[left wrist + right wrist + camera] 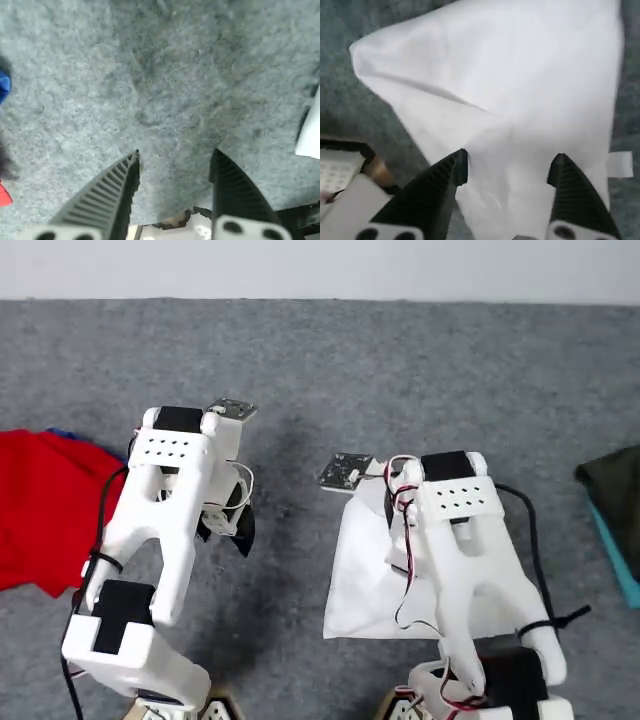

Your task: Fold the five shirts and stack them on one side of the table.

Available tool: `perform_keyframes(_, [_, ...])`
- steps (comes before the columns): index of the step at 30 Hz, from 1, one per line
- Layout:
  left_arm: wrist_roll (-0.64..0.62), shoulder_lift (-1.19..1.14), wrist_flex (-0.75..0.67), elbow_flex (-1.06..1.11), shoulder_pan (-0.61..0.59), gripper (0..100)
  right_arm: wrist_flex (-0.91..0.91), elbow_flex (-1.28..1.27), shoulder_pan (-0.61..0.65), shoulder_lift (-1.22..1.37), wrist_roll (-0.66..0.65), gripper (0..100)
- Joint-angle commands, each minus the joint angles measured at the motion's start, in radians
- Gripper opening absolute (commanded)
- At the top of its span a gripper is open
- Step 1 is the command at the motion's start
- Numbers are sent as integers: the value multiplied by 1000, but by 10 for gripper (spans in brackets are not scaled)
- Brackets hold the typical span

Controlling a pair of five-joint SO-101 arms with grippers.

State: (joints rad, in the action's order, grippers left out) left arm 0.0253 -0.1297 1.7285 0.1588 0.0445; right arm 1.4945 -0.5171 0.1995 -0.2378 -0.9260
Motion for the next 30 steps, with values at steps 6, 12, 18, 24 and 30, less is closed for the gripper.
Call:
perform_keyframes(6, [8, 49, 29, -1, -5, 221, -94, -52, 2, -2, 9, 61])
perform_keyframes(12, [8, 49, 29, -1, -5, 221, -94, -52, -19, -2, 9, 9])
perform_keyframes(18, [8, 49, 29, -1, -6, 221, -31, -46, -111, -15, -6, 9])
perform_keyframes(24, [9, 49, 29, -1, -6, 221, 173, -46, -246, -16, -199, 9])
perform_keyframes(30, [11, 48, 29, -1, 0, 221, 275, -46, -406, -16, -325, 9])
